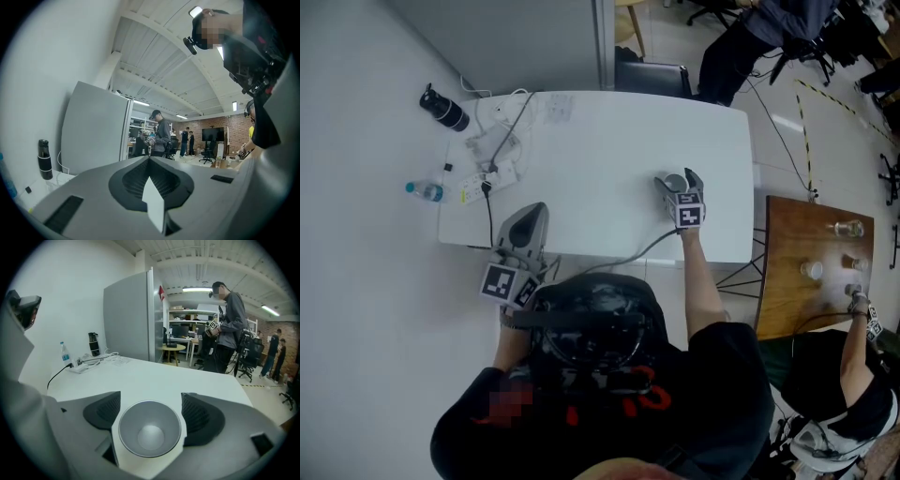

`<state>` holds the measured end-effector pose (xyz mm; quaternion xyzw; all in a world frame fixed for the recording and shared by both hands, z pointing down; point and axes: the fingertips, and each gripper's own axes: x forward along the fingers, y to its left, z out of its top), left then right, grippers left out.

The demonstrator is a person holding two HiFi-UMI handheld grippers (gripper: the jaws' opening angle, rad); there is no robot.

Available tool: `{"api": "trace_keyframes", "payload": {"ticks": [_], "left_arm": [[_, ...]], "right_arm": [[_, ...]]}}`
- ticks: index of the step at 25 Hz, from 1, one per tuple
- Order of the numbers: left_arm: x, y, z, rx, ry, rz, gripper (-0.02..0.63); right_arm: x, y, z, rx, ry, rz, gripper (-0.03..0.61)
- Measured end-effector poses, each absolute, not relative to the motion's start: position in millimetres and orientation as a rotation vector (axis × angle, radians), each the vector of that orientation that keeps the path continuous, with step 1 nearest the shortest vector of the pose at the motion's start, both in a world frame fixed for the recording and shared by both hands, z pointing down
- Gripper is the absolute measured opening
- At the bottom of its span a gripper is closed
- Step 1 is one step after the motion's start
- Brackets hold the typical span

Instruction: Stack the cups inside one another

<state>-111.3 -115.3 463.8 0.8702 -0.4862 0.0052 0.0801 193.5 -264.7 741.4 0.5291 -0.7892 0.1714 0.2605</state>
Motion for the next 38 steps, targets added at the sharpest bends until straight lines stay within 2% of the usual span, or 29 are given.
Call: {"api": "trace_keyframes", "payload": {"ticks": [8,17,21,23,26,28,31,38], "left_arm": [[-108,-118,468,2.612,-1.402,0.005,0.003],[-104,-122,466,2.648,-1.347,-0.012,0.003],[-104,-123,472,2.673,-1.313,-0.005,0.003],[-102,-125,469,2.673,-1.300,-0.015,0.003],[-101,-130,460,2.693,-1.285,-0.033,0.003],[-101,-136,455,2.716,-1.268,-0.039,0.003],[-97,-138,447,2.775,-1.221,-0.004,0.003],[-85,-139,430,2.894,-1.189,0.028,0.003]], "right_arm": [[190,-246,722,1.473,-2.170,0.508,0.420],[176,-229,663,1.555,-2.279,0.480,0.419],[173,-217,632,1.629,-2.323,0.423,0.355],[174,-208,622,1.666,-2.302,0.387,0.271],[172,-198,605,1.704,-2.288,0.342,0.194],[167,-195,589,1.706,-2.333,0.338,0.105],[152,-184,563,1.687,-2.427,0.337,0.009],[134,-172,517,1.707,-2.454,0.245,0.006]]}}
